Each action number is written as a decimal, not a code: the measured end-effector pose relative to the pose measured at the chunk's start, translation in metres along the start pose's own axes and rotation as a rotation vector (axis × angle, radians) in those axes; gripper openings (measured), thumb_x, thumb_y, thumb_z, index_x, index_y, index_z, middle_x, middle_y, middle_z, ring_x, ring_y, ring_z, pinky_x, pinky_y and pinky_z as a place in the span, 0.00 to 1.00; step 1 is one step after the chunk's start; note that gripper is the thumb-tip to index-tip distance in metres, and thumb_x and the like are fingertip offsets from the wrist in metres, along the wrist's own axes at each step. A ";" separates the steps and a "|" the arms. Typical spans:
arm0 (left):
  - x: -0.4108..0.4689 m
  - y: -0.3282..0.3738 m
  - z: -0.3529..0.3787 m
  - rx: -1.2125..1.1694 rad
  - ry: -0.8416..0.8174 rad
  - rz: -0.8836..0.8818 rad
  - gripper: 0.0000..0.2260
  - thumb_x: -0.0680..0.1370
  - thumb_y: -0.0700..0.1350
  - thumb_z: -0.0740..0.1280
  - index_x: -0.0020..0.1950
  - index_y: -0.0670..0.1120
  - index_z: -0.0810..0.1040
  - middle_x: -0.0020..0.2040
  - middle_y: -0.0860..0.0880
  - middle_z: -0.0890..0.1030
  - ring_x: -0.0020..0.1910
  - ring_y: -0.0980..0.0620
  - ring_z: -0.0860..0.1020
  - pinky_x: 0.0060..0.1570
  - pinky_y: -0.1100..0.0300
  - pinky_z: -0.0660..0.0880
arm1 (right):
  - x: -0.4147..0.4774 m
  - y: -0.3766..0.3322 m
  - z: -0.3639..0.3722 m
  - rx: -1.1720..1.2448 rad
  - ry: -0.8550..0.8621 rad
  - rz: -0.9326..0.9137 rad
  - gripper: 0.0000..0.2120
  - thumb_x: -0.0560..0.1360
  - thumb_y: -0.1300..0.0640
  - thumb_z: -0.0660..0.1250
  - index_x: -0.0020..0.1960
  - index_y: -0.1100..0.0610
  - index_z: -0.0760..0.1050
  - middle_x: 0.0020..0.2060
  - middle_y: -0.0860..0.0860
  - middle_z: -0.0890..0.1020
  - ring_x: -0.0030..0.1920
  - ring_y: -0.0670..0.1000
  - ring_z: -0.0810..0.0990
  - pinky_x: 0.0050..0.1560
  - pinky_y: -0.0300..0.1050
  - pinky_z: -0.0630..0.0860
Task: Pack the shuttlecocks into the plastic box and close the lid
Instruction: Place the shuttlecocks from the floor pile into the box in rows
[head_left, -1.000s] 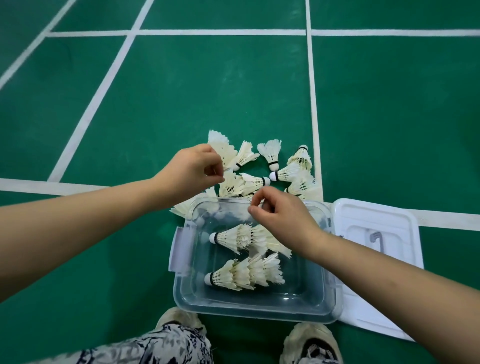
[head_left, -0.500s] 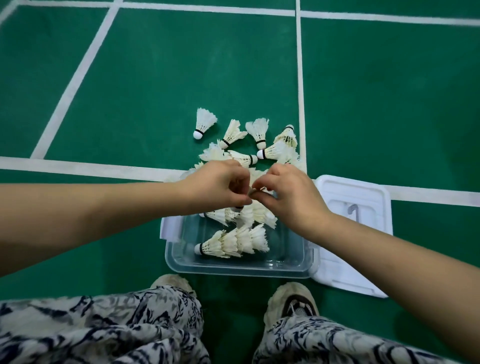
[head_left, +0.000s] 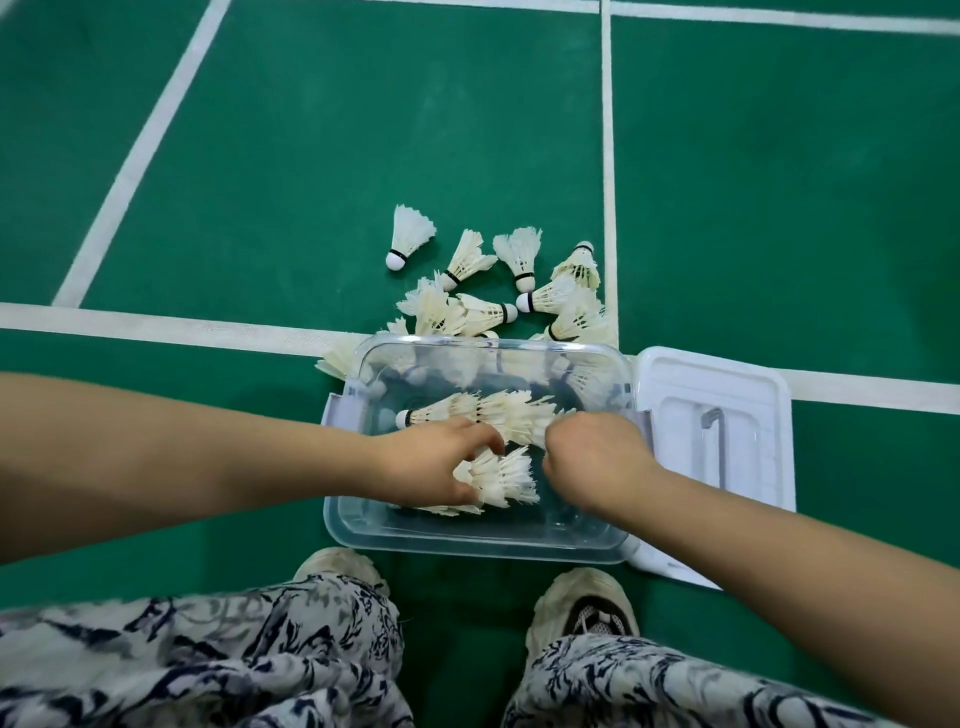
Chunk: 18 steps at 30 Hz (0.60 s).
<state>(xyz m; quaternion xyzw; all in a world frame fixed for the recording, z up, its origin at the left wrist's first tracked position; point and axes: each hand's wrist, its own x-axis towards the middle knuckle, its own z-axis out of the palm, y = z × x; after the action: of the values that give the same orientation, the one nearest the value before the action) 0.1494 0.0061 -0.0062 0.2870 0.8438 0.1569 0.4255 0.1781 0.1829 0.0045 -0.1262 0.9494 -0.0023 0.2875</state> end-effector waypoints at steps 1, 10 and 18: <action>0.002 -0.001 0.001 0.012 -0.011 0.005 0.23 0.74 0.46 0.67 0.67 0.49 0.64 0.65 0.48 0.69 0.62 0.51 0.70 0.61 0.59 0.67 | 0.002 -0.001 0.001 0.014 -0.015 0.007 0.05 0.73 0.62 0.59 0.39 0.56 0.69 0.44 0.56 0.79 0.38 0.55 0.70 0.37 0.44 0.67; 0.011 -0.012 0.008 0.051 -0.022 0.013 0.26 0.74 0.46 0.67 0.69 0.49 0.62 0.68 0.48 0.67 0.64 0.49 0.68 0.62 0.59 0.64 | 0.008 -0.003 -0.002 0.105 -0.016 0.054 0.06 0.73 0.60 0.58 0.38 0.57 0.67 0.36 0.52 0.69 0.39 0.55 0.69 0.37 0.44 0.66; 0.038 -0.005 0.009 0.146 -0.071 0.030 0.28 0.75 0.47 0.64 0.72 0.48 0.58 0.69 0.44 0.67 0.64 0.45 0.68 0.62 0.55 0.66 | -0.001 -0.008 -0.012 0.088 0.091 0.016 0.10 0.76 0.55 0.56 0.46 0.56 0.75 0.44 0.55 0.79 0.41 0.57 0.73 0.36 0.43 0.65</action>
<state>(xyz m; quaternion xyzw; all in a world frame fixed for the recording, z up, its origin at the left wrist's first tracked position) 0.1373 0.0261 -0.0379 0.3355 0.8328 0.0911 0.4308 0.1742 0.1743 0.0158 -0.1057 0.9615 -0.0476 0.2492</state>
